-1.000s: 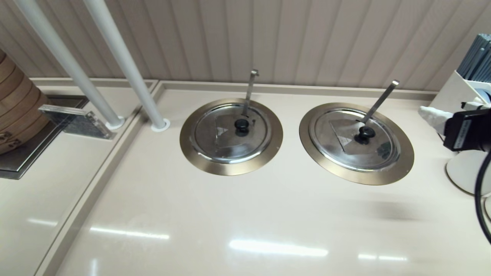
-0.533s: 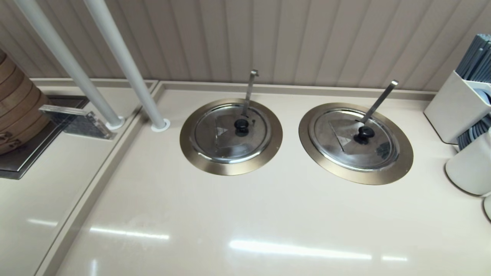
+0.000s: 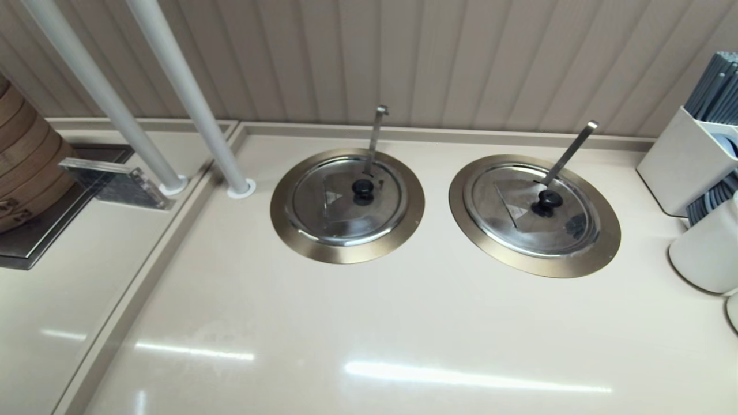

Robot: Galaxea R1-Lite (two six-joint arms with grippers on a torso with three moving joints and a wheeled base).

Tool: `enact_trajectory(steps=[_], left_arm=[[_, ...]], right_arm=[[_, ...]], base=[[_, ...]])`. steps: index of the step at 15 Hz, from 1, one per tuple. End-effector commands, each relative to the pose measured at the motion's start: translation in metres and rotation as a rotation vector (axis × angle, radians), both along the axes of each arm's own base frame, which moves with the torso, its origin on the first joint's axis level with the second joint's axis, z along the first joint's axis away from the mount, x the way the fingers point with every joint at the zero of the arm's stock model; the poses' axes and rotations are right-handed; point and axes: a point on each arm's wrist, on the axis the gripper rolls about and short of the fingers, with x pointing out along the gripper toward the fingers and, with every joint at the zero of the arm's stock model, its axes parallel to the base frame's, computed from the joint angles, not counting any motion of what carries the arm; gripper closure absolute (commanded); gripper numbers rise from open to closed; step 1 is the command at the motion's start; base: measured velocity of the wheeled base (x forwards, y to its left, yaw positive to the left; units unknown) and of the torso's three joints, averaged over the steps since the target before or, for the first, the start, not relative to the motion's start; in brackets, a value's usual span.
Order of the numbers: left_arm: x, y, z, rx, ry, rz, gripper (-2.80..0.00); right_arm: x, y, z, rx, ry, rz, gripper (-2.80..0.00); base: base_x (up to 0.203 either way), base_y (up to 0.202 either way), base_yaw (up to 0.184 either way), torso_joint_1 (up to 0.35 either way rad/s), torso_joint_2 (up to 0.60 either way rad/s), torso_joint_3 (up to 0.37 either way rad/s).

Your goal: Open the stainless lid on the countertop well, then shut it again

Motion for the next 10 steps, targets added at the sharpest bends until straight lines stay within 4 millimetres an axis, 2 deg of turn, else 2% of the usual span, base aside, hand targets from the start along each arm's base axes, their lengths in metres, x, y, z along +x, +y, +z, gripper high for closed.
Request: enact_trajectory(steps=[1, 3, 5, 7, 8, 9, 10], left_arm=[[0.000, 0.000, 0.000, 0.000, 0.001, 0.000, 0.00], [0.000, 0.000, 0.000, 0.000, 0.001, 0.000, 0.00], [0.000, 0.000, 0.000, 0.000, 0.001, 0.000, 0.00], [0.000, 0.000, 0.000, 0.000, 0.001, 0.000, 0.00], [0.000, 0.000, 0.000, 0.000, 0.001, 0.000, 0.00], [0.000, 0.000, 0.000, 0.000, 0.001, 0.000, 0.00], [0.000, 0.000, 0.000, 0.000, 0.001, 0.000, 0.00]], right_arm=[[-0.022, -0.001, -0.022, -0.011, -0.080, 0.038, 0.00], [-0.026, -0.001, -0.053, -0.026, -0.079, 0.066, 0.00], [-0.010, 0.000, -0.078, 0.040, 0.006, 0.120, 0.00], [0.006, 0.005, -0.103, 0.077, 0.118, 0.333, 0.00], [0.013, 0.006, -0.117, 0.092, 0.170, 0.376, 0.00], [0.022, 0.006, -0.130, 0.101, 0.189, 0.395, 0.00], [0.030, 0.007, -0.133, 0.097, 0.122, 0.408, 0.00]], base=[[0.000, 0.000, 0.000, 0.000, 0.00, 0.000], [0.000, 0.000, 0.000, 0.000, 0.00, 0.000], [0.000, 0.000, 0.000, 0.000, 0.00, 0.000], [0.000, 0.000, 0.000, 0.000, 0.00, 0.000], [0.000, 0.000, 0.000, 0.000, 0.00, 0.000], [0.000, 0.000, 0.000, 0.000, 0.00, 0.000], [0.000, 0.000, 0.000, 0.000, 0.00, 0.000]])
